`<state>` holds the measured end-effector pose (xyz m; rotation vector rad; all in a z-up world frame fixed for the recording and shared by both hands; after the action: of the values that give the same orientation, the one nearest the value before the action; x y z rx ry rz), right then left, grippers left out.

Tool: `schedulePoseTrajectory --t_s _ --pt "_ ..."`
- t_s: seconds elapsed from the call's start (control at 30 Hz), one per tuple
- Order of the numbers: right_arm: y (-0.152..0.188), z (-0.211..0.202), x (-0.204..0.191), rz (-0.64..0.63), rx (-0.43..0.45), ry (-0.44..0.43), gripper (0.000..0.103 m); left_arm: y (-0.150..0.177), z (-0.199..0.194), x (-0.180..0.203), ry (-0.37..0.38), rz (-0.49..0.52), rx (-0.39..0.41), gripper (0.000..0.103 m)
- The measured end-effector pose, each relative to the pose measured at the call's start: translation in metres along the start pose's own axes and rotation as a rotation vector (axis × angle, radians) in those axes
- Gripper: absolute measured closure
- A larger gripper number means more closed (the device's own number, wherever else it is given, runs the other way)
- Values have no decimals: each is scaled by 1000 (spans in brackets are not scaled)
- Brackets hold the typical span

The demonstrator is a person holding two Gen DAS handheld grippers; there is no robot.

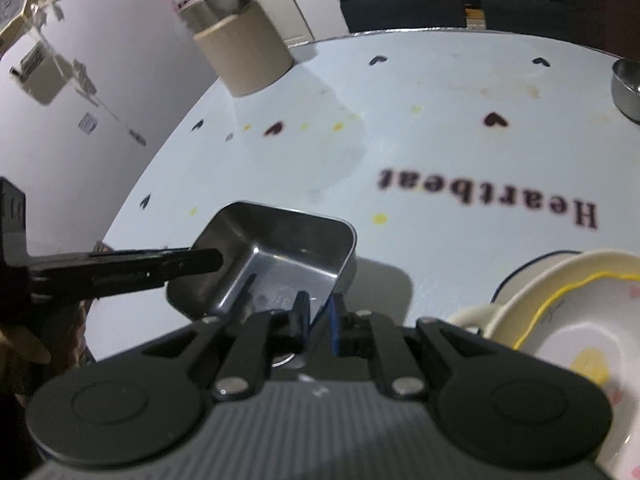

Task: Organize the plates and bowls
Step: 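Lift the small square steel tray with both tools toward the cream bowl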

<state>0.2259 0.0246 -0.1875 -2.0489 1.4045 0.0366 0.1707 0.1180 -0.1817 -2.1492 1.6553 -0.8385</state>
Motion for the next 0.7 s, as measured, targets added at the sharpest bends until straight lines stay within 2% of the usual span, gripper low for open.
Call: schedulePoseTrajectory --t_s 0.07,0.7 --pt "-1 6 -1 -4 -13 3 89 3 2 2 -9 11 -2 79" --pt "3 19 -3 -18 -74 24 88 17 9 1 -30 48 -53 78"
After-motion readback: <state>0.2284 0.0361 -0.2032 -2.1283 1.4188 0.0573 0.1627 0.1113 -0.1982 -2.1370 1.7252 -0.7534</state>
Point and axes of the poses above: each gripper's, at about its wrist camera, not at the fingertips, and z roughly the way its jaws point, x to its right, y to its underside, the point moved 10 cm from there along z, roughly the way its jaws point, and after that the axes turned 4 degrees about x, right-handed, at the moved point
